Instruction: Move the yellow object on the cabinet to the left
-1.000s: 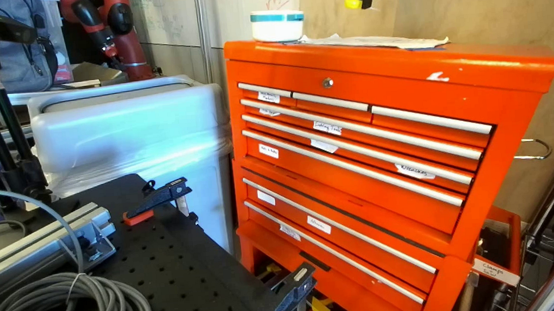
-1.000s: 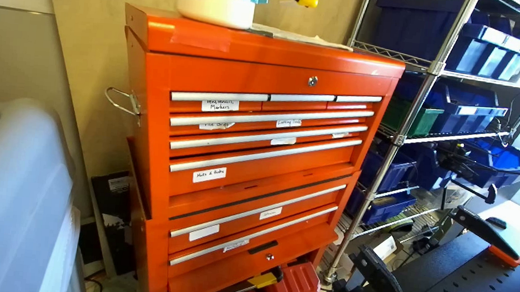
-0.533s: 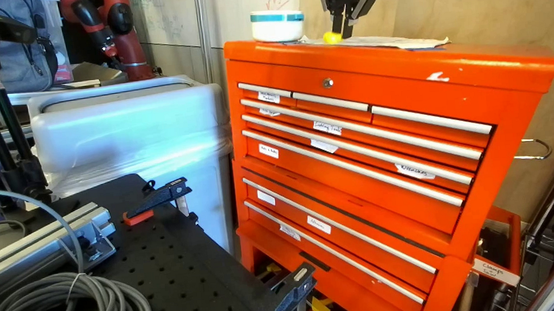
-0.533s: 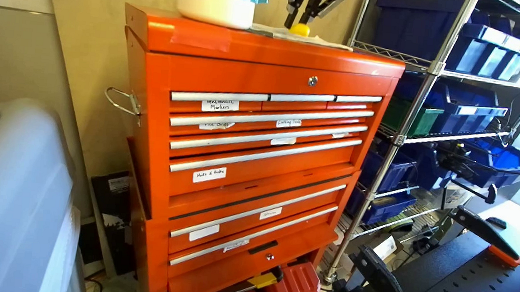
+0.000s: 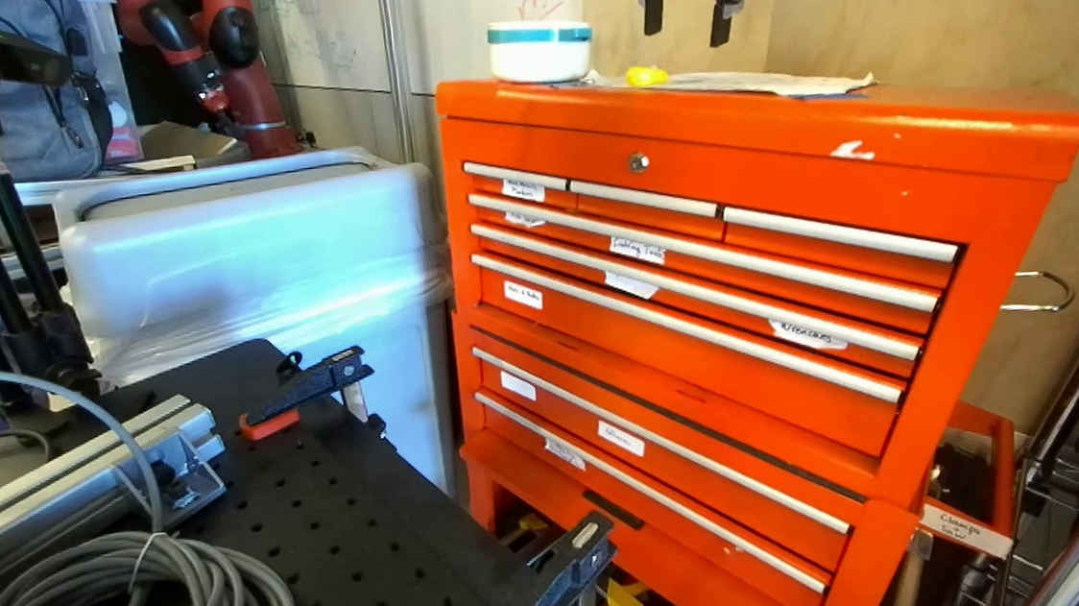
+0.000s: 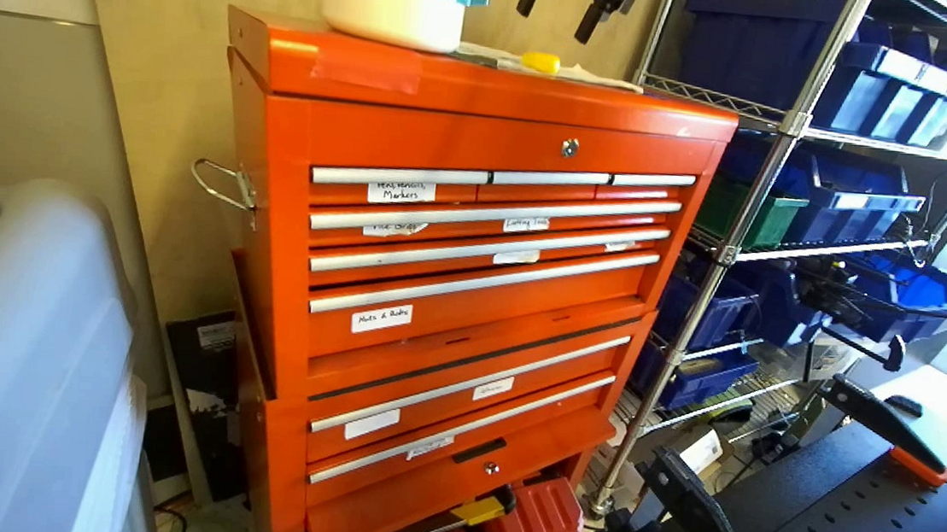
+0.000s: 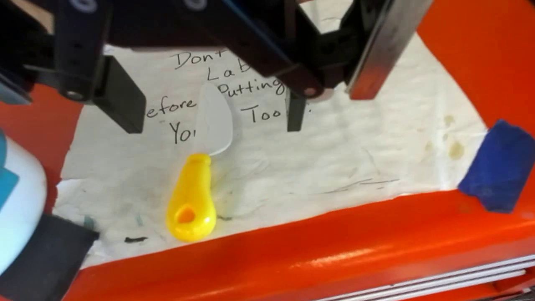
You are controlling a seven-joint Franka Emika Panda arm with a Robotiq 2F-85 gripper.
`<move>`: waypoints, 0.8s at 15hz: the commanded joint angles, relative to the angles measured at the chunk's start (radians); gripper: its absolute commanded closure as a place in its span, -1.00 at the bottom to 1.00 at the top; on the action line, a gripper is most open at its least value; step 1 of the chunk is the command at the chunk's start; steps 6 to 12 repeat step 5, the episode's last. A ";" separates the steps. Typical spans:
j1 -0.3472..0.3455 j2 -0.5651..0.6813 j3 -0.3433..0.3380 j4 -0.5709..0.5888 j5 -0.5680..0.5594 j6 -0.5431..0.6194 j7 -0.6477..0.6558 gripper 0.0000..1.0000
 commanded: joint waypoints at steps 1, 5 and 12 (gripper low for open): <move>-0.078 -0.161 -0.005 -0.055 0.048 -0.232 -0.128 -1.00; -0.075 -0.145 -0.016 -0.027 0.031 -0.227 -0.112 -1.00; -0.075 -0.145 -0.016 -0.027 0.031 -0.227 -0.112 -1.00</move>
